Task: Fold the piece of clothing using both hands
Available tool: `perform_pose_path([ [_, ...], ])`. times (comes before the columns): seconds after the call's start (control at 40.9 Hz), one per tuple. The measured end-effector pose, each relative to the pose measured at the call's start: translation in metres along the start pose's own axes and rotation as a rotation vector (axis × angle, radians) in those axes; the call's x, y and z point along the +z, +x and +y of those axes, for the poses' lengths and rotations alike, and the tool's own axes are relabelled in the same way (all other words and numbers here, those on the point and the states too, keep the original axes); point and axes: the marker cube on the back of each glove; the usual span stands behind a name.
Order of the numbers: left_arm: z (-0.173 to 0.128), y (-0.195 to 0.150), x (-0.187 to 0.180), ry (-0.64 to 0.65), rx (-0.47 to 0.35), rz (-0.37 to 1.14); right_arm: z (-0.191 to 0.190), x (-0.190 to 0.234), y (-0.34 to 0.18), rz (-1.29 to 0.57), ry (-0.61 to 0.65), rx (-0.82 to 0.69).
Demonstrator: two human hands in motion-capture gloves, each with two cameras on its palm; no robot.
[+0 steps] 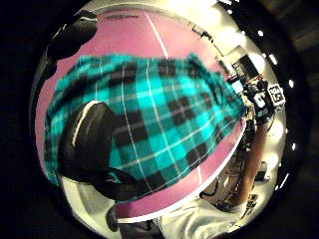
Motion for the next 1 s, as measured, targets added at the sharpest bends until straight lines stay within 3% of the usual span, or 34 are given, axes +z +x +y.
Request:
perform_pose_path([
  [0.122,0.027,0.015,0.028,-0.264,0.042,0.014,-0.038,0.061,0.045,0.139,0.069,0.205],
  [0.171,0.030,0.015,0.038,-0.317,0.028,-0.014,-0.013,0.053,0.060,0.201,0.099,0.278],
  [0.244,0.033,0.019,0.050,-0.394,0.000,0.019,0.039,0.030,0.071,0.202,0.020,0.318],
  [0.342,0.037,0.024,0.057,-0.478,-0.029,0.102,0.027,0.039,0.072,0.110,0.010,0.352],
  [0.415,0.033,0.026,0.059,-0.460,-0.020,0.123,0.003,0.051,0.064,0.052,0.067,0.337],
  [0.611,0.011,0.025,0.060,-0.253,-0.010,0.086,0.017,0.050,0.036,0.059,-0.009,0.305],
  [0.684,0.012,0.029,0.061,-0.285,-0.018,0.096,0.014,0.051,0.035,0.118,0.030,0.313],
  [0.757,0.010,0.041,0.062,-0.325,-0.016,0.113,0.000,0.048,0.033,0.126,0.133,0.292],
  [0.88,0.009,0.066,0.061,-0.412,0.009,0.160,-0.072,0.053,0.035,0.022,0.403,0.275],
  [1.002,-0.014,0.071,0.050,-0.211,0.029,0.149,-0.062,0.000,0.026,-0.130,0.598,0.208],
])
